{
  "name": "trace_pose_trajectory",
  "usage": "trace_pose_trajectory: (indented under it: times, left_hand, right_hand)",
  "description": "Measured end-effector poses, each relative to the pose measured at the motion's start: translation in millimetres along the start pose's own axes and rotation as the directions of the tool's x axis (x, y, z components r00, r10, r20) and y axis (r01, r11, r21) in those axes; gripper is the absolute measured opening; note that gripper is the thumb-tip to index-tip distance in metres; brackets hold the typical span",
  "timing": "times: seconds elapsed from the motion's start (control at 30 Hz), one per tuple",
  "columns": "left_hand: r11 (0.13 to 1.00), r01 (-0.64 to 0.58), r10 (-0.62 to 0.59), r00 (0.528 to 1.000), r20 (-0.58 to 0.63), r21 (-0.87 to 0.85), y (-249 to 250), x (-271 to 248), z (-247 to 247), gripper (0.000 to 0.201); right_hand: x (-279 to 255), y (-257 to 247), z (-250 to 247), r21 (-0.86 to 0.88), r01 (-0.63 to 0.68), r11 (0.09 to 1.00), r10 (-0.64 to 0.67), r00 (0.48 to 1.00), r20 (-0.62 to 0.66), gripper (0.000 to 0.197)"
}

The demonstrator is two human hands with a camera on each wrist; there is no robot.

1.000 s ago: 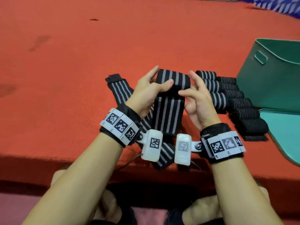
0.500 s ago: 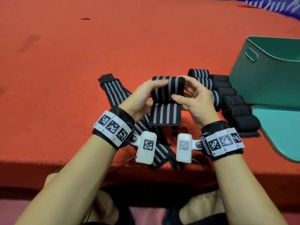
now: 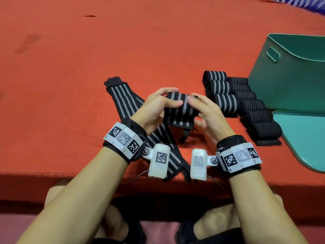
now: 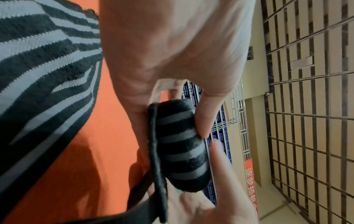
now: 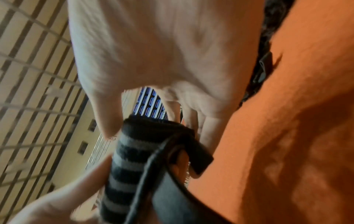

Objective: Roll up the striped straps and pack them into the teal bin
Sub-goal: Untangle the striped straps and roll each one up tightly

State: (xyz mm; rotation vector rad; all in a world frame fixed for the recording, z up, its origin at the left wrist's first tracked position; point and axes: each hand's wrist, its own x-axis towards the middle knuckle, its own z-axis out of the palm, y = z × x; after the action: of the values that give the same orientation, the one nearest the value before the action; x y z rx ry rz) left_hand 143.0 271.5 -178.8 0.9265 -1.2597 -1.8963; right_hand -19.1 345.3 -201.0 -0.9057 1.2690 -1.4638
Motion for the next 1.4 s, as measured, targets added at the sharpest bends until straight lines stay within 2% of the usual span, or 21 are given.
trace_pose_trajectory:
  times: [0.07,0.17,0.23,0.4,0.5,0.6,0.67,0.73,0.83,0.9,1.0,1.03,1.1,1.13,1.17,1.23,1.3,1.37,1.4]
  left_hand:
    - [0.999,-0.019,0.017,0.999,0.039,0.038,-1.9,0.0,2.1,0.042]
    - [0.999,0.006,-0.009,0.997,0.077,0.033,-5.2,-1.8,8.9,0.044]
    - [0.999,0.042,-0.044,0.996,0.073,0.033,-5.7,-0.4,13.8,0.041]
    - [0.982,0.075,-0.086,0.995,0.058,0.175,-7.1,8.5,26.5,0.034]
    - [0.985,0.083,-0.079,0.996,-0.035,0.151,-23.1,16.1,44.5,0.036]
    - [0.991,0.112,-0.106,0.991,-0.078,0.075,-42.8,22.0,70.4,0.037]
    - [0.99,0.124,-0.118,0.989,-0.089,0.061,-53.2,26.2,88.2,0.039]
    - [0.986,0.166,-0.166,0.985,-0.044,0.014,-60.5,30.0,105.0,0.038]
    - [0.975,0.223,-0.223,0.975,0.003,-0.004,-69.9,34.3,129.7,0.033]
    - [0.973,0.215,-0.213,0.977,-0.027,0.087,-76.1,39.4,142.4,0.04]
    - [0.94,0.146,-0.113,0.986,-0.12,0.308,-79.8,49.7,150.5,0.062]
    - [0.921,0.118,-0.072,0.988,-0.136,0.372,-80.2,53.8,149.3,0.063]
    - [0.901,0.083,-0.026,0.99,-0.138,0.426,-80.7,57.8,145.0,0.048]
    - [0.893,0.079,-0.018,0.99,-0.14,0.443,-83.1,60.6,141.7,0.052]
    - [0.884,0.075,-0.008,0.989,-0.145,0.462,-86.0,63.9,138.3,0.063]
    - [0.84,0.048,0.033,0.99,-0.138,0.541,-90.0,66.9,135.1,0.081]
    - [0.774,0.028,0.078,0.987,-0.14,0.632,-90.2,67.5,136.7,0.082]
    - [0.72,0.019,0.097,0.987,-0.127,0.694,-82.1,65.1,137.9,0.083]
    - [0.711,0.014,0.082,0.991,-0.102,0.703,-75.6,63.3,136.0,0.077]
  right_hand:
    - [-2.9,-0.6,-3.1,-0.01,-0.004,1.0,0.004,1.0,0.008,0.046]
    - [-7.9,-7.3,-11.5,0.029,-0.011,1.0,0.011,1.0,0.006,0.043]
    - [-8.9,-10.4,-17.6,0.039,-0.005,0.999,0.006,1.0,-0.011,0.047]
    - [-10.9,-19.9,-36.1,0.038,-0.034,0.999,0.037,0.996,-0.078,0.047]
    - [-13.2,-22.3,-47.6,-0.033,-0.04,0.999,0.035,0.987,-0.156,0.039]
    - [-13.7,-20.2,-64.4,-0.086,-0.077,0.993,0.053,0.967,-0.251,0.032]
    - [-13.0,-18.0,-81.0,-0.085,-0.102,0.991,0.068,0.942,-0.33,0.039]
    - [-11.6,-17.6,-95.0,-0.131,-0.129,0.983,0.063,0.905,-0.42,0.046]
    - [-11.1,-25.8,-109.0,-0.354,-0.222,0.909,0.025,0.874,-0.485,0.059]
    - [-9.2,-31.2,-115.9,-0.475,-0.268,0.838,0.001,0.871,-0.491,0.064]
    - [-4.0,-35.3,-123.0,-0.536,-0.303,0.788,-0.013,0.862,-0.507,0.064]
    - [-1.9,-35.2,-125.3,-0.546,-0.319,0.774,-0.005,0.86,-0.51,0.062]
    - [1.3,-32.0,-128.0,-0.589,-0.343,0.732,0.007,0.868,-0.497,0.057]
    - [3.3,-29.2,-128.1,-0.619,-0.339,0.708,-0.005,0.875,-0.485,0.053]
    - [5.1,-25.5,-127.7,-0.655,-0.321,0.684,-0.042,0.879,-0.475,0.048]
    - [5.7,-19.8,-124.4,-0.733,-0.266,0.626,-0.162,0.875,-0.456,0.038]
    - [2.7,-17.6,-118.3,-0.801,-0.232,0.553,-0.251,0.87,-0.425,0.029]
    - [-2.2,-20.4,-110.5,-0.848,-0.227,0.479,-0.266,0.883,-0.387,0.027]
    - [-5.4,-24.4,-104.5,-0.868,-0.222,0.445,-0.277,0.887,-0.369,0.026]
